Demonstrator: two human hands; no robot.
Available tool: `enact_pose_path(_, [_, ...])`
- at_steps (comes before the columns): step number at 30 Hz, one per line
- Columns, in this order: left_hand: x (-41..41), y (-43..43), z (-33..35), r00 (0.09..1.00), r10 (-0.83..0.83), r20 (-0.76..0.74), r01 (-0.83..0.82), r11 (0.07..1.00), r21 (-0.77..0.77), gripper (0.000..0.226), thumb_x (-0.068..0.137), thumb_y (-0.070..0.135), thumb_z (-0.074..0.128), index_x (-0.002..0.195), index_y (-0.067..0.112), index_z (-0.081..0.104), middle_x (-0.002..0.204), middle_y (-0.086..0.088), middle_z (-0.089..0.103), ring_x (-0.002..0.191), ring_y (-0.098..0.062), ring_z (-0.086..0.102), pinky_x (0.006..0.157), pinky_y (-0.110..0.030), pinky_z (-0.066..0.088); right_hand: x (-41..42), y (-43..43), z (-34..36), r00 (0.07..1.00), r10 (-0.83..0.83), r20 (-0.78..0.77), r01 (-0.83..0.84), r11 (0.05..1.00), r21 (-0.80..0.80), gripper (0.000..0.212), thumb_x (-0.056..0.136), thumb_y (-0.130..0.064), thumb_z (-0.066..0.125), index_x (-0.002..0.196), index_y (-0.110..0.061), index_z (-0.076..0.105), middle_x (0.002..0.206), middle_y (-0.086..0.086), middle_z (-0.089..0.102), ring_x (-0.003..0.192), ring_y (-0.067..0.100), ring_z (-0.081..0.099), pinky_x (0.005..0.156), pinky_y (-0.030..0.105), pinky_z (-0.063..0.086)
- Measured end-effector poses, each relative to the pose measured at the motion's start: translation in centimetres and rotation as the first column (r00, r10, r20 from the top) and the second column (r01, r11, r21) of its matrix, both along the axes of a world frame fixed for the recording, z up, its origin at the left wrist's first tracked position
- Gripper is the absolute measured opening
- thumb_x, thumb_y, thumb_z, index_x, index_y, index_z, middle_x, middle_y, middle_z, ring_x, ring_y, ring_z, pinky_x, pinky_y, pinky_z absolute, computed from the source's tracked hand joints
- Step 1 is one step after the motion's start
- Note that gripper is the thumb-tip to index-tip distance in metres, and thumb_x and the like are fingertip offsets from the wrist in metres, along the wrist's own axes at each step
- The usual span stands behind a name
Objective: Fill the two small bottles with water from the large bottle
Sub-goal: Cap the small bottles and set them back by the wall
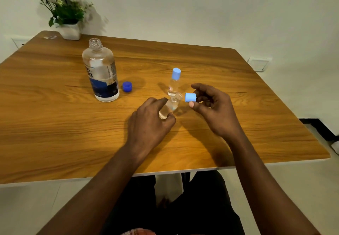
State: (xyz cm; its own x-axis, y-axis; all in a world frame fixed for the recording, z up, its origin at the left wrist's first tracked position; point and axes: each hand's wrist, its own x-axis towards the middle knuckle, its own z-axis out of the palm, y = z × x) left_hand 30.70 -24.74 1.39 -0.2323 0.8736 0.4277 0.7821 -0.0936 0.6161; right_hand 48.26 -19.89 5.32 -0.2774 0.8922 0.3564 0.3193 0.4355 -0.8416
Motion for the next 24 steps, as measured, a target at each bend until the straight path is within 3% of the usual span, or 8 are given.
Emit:
enact_pose_path(5, [0.1,-0.2,0.0,0.999,0.000,-0.051,0.000,1.000,0.000,0.038,0.078,0.037,0.065,0.116,0.031,0.065,0.098,0.010,0.061,0.081,-0.017,0.061,0.060,-0.025,0.036,0.1,0.4,2.1,0.988,0.041,0.147,-0.053,0.996,0.075,0.033,0.078,0.000,0.075,0.107,-0.013,0.069,0.101,-0.003,0.068,0.089,0.004,0.063,0.074,0.017,0.049])
enact_pose_path(13, [0.0,-0.2,-0.1,0.996,-0.037,-0.084,0.037,0.999,-0.006,0.041,0.077,0.043,0.063,0.117,0.033,0.063,0.097,0.012,0.059,0.077,-0.015,0.060,0.056,-0.023,0.029,0.0,0.5,2.7,0.954,0.128,0.270,-0.143,0.989,0.040,0.035,0.083,-0.001,0.071,0.116,-0.012,0.069,0.107,0.003,0.065,0.095,0.010,0.063,0.080,0.019,0.050])
enact_pose_path(18, [-0.1,-0.1,-0.3,0.995,-0.053,-0.088,0.053,0.999,0.003,0.043,0.078,0.044,0.060,0.118,0.031,0.063,0.099,0.010,0.062,0.078,-0.017,0.062,0.057,-0.025,0.035,-0.4,0.7,2.4,0.972,0.042,0.232,-0.034,0.999,-0.037,0.024,0.078,-0.024,0.079,0.099,-0.013,0.074,0.087,0.004,0.071,0.076,0.016,0.065,0.067,0.029,0.051])
enact_pose_path(21, [0.0,-0.1,-0.3,0.992,-0.062,-0.110,0.061,0.998,-0.015,0.044,0.078,0.042,0.064,0.121,0.032,0.063,0.102,0.009,0.063,0.080,-0.018,0.062,0.058,-0.025,0.036,-0.6,0.8,2.1,0.965,-0.011,0.263,0.017,1.000,-0.020,0.030,0.072,-0.045,0.077,0.083,-0.017,0.075,0.067,0.002,0.066,0.054,0.005,0.051,0.050,0.020,0.039])
enact_pose_path(24, [0.1,-0.1,-0.3,0.990,-0.066,-0.125,0.062,0.998,-0.031,0.045,0.079,0.042,0.064,0.123,0.031,0.062,0.105,0.008,0.062,0.083,-0.020,0.063,0.060,-0.027,0.038,-0.7,0.8,2.2,0.957,-0.024,0.289,0.022,1.000,0.007,0.042,0.071,-0.061,0.066,0.082,-0.022,0.076,0.064,0.002,0.065,0.053,0.003,0.049,0.050,0.017,0.035])
